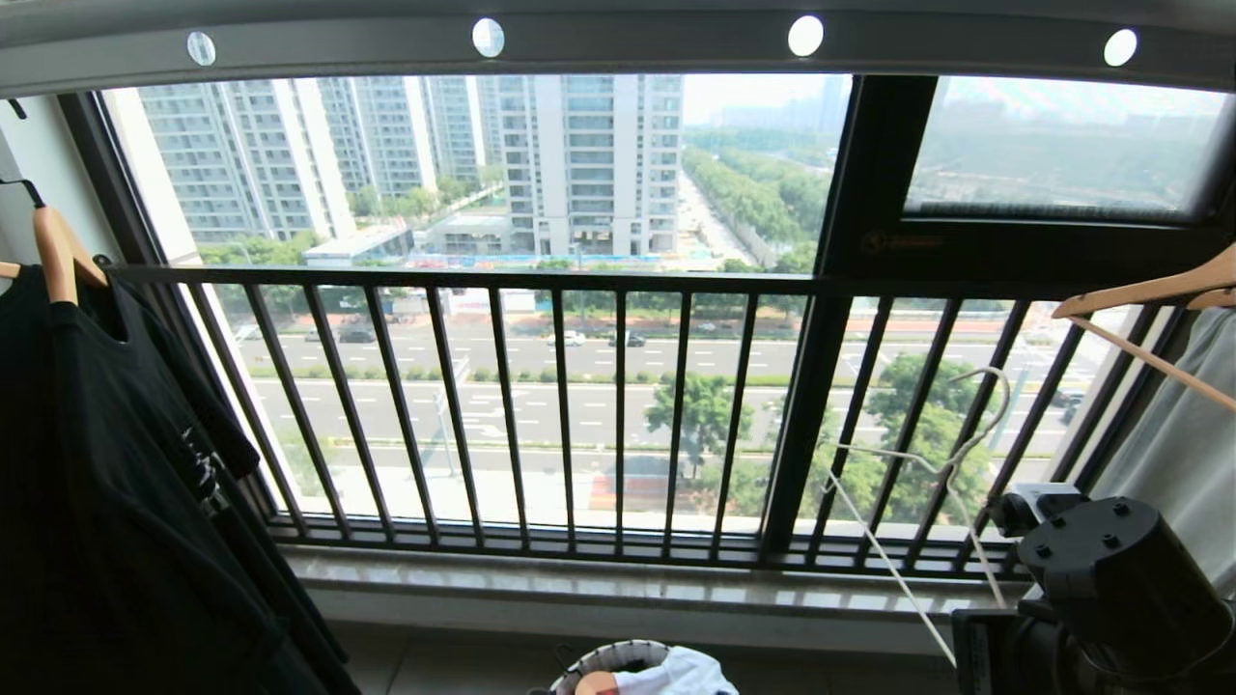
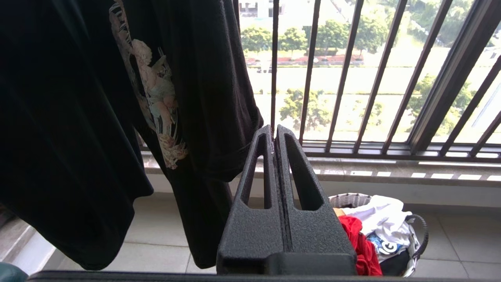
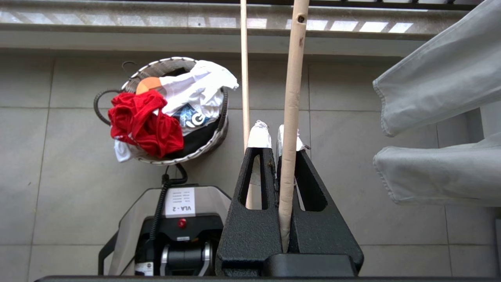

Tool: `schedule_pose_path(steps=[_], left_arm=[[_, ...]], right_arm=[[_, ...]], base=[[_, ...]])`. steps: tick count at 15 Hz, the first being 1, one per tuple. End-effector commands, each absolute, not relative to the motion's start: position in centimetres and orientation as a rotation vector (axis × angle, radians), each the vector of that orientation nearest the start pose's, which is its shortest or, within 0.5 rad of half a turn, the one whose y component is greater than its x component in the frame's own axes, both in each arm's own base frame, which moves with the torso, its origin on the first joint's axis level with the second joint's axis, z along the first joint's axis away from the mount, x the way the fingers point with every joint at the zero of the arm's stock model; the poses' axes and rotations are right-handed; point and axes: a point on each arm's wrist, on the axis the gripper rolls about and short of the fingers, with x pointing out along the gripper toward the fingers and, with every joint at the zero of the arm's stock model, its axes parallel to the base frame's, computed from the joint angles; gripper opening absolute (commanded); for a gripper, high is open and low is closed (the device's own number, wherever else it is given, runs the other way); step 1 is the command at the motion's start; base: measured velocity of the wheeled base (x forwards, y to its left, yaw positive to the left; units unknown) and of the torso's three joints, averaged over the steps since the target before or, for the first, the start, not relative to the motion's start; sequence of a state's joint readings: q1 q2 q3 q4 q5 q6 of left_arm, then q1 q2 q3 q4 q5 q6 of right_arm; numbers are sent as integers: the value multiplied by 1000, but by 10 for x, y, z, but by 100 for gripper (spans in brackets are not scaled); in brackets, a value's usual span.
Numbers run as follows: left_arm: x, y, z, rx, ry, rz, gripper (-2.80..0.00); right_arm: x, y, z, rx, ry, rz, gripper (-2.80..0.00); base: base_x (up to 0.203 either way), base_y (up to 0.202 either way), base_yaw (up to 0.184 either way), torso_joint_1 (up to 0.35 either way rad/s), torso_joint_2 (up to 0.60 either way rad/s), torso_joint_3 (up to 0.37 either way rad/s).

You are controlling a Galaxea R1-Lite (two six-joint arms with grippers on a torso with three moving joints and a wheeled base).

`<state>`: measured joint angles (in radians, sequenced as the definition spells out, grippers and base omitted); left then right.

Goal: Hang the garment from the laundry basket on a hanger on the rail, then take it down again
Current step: Pick up clothes from the basket

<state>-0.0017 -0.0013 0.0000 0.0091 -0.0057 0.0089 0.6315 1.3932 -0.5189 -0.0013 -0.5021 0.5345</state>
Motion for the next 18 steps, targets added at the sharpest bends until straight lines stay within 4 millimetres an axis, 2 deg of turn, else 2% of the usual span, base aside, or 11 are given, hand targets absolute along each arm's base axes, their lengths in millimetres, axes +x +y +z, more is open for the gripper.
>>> schedule_pose_path(steps=[1,18], left_arm=[[-23,0,75,9,9,-8,-280],[-23,0,75,9,9,-8,-280]], right_arm=[[152,98,133,42,733,-80,-280],[151,97,131,33,741,-82,-280]], base=[[0,0,0,-144,308,155],[0,0,0,-147,325,175]])
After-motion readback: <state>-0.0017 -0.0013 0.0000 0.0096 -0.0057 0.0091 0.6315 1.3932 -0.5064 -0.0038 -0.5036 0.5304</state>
